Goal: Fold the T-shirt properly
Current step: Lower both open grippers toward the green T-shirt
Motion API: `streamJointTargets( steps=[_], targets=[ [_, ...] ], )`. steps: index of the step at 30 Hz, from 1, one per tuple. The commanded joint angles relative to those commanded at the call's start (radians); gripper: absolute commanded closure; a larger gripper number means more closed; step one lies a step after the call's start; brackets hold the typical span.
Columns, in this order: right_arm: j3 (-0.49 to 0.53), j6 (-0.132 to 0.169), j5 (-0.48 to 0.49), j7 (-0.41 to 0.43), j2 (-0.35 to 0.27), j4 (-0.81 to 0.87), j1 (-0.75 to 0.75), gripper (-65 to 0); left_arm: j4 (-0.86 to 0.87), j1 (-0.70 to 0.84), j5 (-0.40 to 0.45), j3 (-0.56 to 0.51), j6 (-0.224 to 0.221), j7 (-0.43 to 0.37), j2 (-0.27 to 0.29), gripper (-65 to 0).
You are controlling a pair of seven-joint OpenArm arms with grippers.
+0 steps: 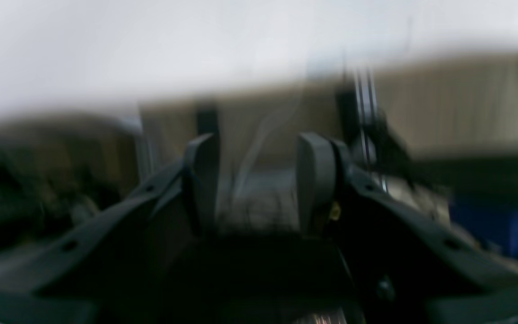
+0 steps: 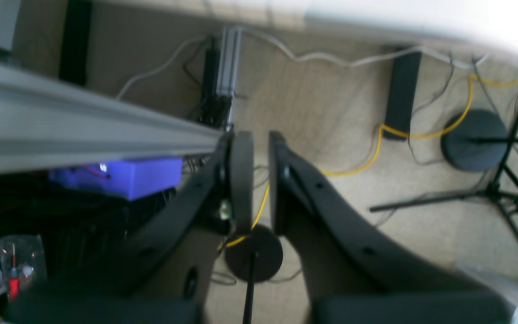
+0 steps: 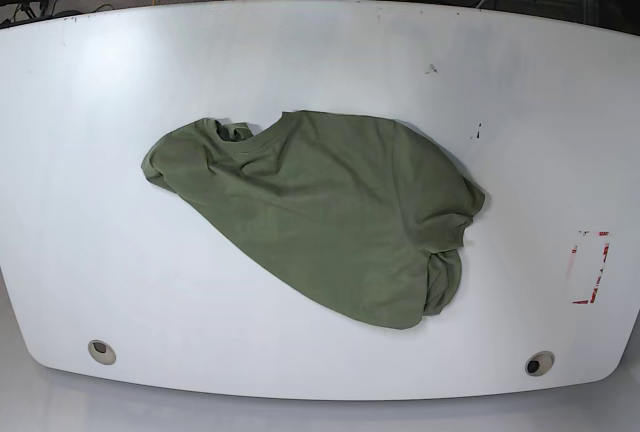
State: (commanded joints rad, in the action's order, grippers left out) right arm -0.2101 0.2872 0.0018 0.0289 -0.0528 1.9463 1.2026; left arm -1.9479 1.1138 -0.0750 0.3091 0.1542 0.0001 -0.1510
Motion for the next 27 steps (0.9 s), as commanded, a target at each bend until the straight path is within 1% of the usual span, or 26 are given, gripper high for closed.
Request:
streamJointTargets(
  steps=[8, 10, 16, 22, 24, 27],
  targets=[
    [0.002, -0.001, 0.000, 0.003, -0.001, 0.000, -0.037, -6.0, -0.021, -0.054, -0.005, 0.014, -0.002, 0.006, 0.016, -25.3],
    [0.019, -0.001, 0.003, 0.004, -0.006, -0.015, -0.058, -6.2, -0.016, -0.117, -0.010, 0.026, -0.001, 0.001, 0.038, -25.7],
    [0.018, 0.001, 0.004, 0.007, -0.005, -0.021, -0.081, -6.2, -0.007, -0.185, -0.010, 0.041, 0.001, -0.002, 0.055, -26.1],
    [0.017, 0.001, 0.004, 0.008, -0.006, -0.021, -0.113, -6.5, -0.002, -0.254, -0.012, 0.050, 0.010, 0.001, 0.064, -26.3],
    [0.036, 0.002, 0.002, 0.001, -0.007, -0.012, -0.158, -6.4, -0.003, -0.322, -0.015, 0.041, 0.006, 0.011, 0.056, -26.2],
    [0.036, 0.001, 0.001, -0.001, -0.008, -0.006, -0.170, -6.4, -0.004, -0.338, -0.020, 0.034, 0.003, 0.012, 0.054, -26.0]
  ],
)
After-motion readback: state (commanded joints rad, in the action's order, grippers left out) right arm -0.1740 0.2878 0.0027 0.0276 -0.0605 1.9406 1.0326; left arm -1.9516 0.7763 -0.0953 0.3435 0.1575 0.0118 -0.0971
